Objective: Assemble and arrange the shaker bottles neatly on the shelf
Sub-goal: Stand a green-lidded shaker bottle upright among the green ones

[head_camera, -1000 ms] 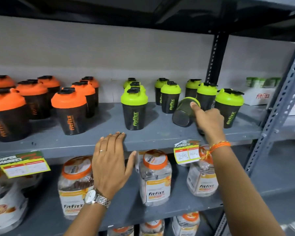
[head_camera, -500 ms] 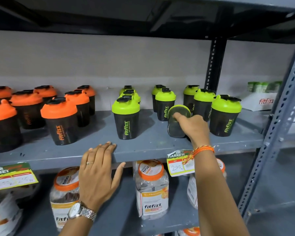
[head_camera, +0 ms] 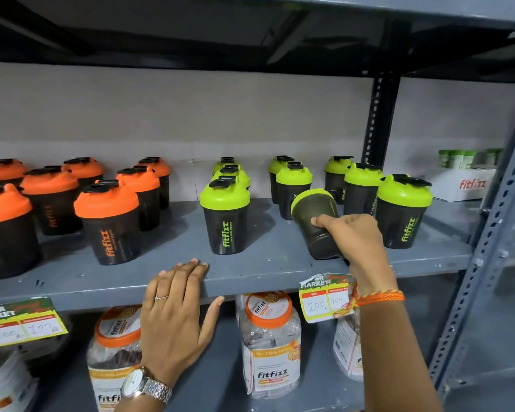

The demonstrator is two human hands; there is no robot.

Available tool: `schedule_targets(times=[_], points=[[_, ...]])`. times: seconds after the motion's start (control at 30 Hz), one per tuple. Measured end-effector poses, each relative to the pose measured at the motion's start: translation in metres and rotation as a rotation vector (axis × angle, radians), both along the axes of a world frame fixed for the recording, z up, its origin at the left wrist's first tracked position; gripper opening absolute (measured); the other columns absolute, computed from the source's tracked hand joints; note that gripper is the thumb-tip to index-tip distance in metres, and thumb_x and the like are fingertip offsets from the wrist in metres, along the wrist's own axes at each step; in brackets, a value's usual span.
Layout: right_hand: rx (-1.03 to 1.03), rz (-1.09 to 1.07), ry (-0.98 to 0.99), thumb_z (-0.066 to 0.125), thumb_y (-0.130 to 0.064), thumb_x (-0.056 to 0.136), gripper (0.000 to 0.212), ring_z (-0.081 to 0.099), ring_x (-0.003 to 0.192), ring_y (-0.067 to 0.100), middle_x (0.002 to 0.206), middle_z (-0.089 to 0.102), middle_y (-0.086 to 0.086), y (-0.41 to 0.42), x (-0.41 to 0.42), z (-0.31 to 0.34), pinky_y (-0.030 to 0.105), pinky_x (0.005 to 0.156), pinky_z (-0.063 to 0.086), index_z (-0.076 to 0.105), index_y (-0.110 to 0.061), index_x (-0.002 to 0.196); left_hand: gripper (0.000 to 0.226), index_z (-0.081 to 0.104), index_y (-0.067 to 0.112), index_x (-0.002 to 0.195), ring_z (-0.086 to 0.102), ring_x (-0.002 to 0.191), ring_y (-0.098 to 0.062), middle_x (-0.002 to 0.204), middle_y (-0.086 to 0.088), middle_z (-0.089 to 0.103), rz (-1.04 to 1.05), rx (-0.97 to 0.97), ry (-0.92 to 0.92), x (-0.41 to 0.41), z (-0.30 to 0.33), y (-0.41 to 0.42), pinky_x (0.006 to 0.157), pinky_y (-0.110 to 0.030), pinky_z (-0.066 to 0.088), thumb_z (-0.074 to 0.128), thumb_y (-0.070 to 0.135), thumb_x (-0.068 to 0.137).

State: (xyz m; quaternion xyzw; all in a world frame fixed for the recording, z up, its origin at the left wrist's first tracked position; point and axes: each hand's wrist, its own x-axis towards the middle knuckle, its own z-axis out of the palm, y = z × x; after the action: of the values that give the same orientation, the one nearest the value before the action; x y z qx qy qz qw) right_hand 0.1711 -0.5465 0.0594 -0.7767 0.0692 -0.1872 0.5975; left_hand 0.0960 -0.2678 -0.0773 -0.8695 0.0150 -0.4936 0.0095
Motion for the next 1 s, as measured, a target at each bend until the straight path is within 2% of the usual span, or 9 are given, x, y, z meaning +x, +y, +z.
schedule_targets(times=[0.1, 0.2, 0.43, 0.53, 0.63, 0.73, 0.8, 0.93, 1.0], points=[[0.3, 0.182, -0.033, 0.085, -0.03, 0.057, 0.045, 0.072, 0.074, 0.027, 0.071, 0.075, 0.01, -0.008, 0.001, -0.001, 0.05, 0.081, 0.06, 0.071, 0.002, 0.085, 0.057, 0.059, 0.015, 0.136, 0.054, 0.125, -0.03, 0.136, -0.006, 0.063, -0.004, -0.007, 0.003, 0.0, -0.001, -0.001, 0.115, -0.047, 0.032, 0.048, 0.053, 0.095], [0.447, 0.349, -0.097, 0.08, -0.009, 0.071, 0.024, 0.073, 0.075, 0.025, 0.072, 0.075, 0.009, -0.012, 0.0, -0.001, 0.049, 0.08, 0.061, 0.073, -0.002, 0.092, 0.057, 0.059, 0.015, 0.136, 0.054, 0.126, -0.03, 0.136, -0.006, 0.063, -0.006, -0.016, 0.007, 0.0, -0.001, 0.0, 0.116, -0.048, 0.032, 0.047, 0.054, 0.095], [0.757, 0.783, -0.132, 0.067, 0.004, 0.067, 0.021, 0.074, 0.088, 0.031, 0.091, 0.075, 0.017, -0.016, 0.002, 0.005, 0.056, 0.087, 0.057, 0.075, -0.003, 0.085, 0.058, 0.058, 0.016, 0.137, 0.054, 0.125, -0.031, 0.136, -0.006, 0.062, -0.007, -0.014, 0.029, -0.001, 0.0, 0.0, 0.117, -0.047, 0.03, 0.045, 0.055, 0.096], [0.745, 0.84, -0.078, 0.065, 0.005, 0.067, 0.029, 0.073, 0.086, 0.031, 0.092, 0.072, 0.018, -0.015, 0.009, 0.01, 0.052, 0.08, 0.06, 0.066, 0.0, 0.096, 0.058, 0.058, 0.016, 0.137, 0.054, 0.126, -0.03, 0.136, -0.005, 0.062, -0.011, -0.019, 0.03, -0.002, 0.0, 0.0, 0.117, -0.047, 0.03, 0.046, 0.054, 0.096], [0.669, 0.817, -0.015, 0.07, 0.001, 0.067, 0.029, 0.072, 0.083, 0.031, 0.095, 0.07, 0.02, -0.009, 0.017, 0.013, 0.052, 0.075, 0.061, 0.068, 0.0, 0.096, 0.058, 0.058, 0.015, 0.137, 0.053, 0.125, -0.031, 0.135, -0.006, 0.062, -0.009, -0.017, 0.025, -0.002, 0.0, 0.0, 0.116, -0.048, 0.031, 0.047, 0.053, 0.095], [0.573, 0.787, -0.003, 0.069, -0.001, 0.068, 0.059, 0.066, 0.099, 0.036, 0.109, 0.065, 0.025, -0.002, 0.026, 0.013, 0.06, 0.087, 0.056, 0.057, 0.009, 0.125, 0.057, 0.058, 0.015, 0.136, 0.054, 0.124, -0.031, 0.135, -0.006, 0.063, -0.01, -0.015, 0.021, -0.003, 0.0, -0.001, 0.116, -0.048, 0.032, 0.045, 0.054, 0.096], [0.525, 0.784, -0.027, 0.067, 0.001, 0.068, 0.066, 0.06, 0.107, 0.038, 0.112, 0.062, 0.025, -0.002, 0.032, 0.011, 0.064, 0.095, 0.05, 0.051, 0.01, 0.132, 0.057, 0.058, 0.015, 0.136, 0.055, 0.124, -0.031, 0.135, -0.006, 0.063, -0.011, -0.014, 0.023, -0.003, 0.001, -0.001, 0.115, -0.048, 0.032, 0.044, 0.054, 0.097], [0.507, 0.779, -0.077, 0.055, 0.015, 0.076, 0.05, 0.058, 0.11, 0.038, 0.114, 0.06, 0.024, -0.01, 0.051, 0.007, 0.063, 0.105, 0.043, 0.053, 0.008, 0.126, 0.057, 0.058, 0.015, 0.136, 0.055, 0.124, -0.03, 0.135, -0.007, 0.063, -0.008, -0.014, 0.022, -0.004, 0.003, -0.003, 0.115, -0.047, 0.032, 0.045, 0.053, 0.096], [0.485, 0.791, -0.079, 0.052, 0.015, 0.073, 0.043, 0.061, 0.101, 0.033, 0.1, 0.066, 0.018, -0.014, 0.058, 0.006, 0.054, 0.105, 0.044, 0.059, 0.004, 0.114, 0.057, 0.059, 0.015, 0.135, 0.054, 0.124, -0.03, 0.135, -0.007, 0.063, -0.006, -0.013, 0.017, -0.005, 0.002, -0.003, 0.115, -0.047, 0.031, 0.044, 0.053, 0.096]])
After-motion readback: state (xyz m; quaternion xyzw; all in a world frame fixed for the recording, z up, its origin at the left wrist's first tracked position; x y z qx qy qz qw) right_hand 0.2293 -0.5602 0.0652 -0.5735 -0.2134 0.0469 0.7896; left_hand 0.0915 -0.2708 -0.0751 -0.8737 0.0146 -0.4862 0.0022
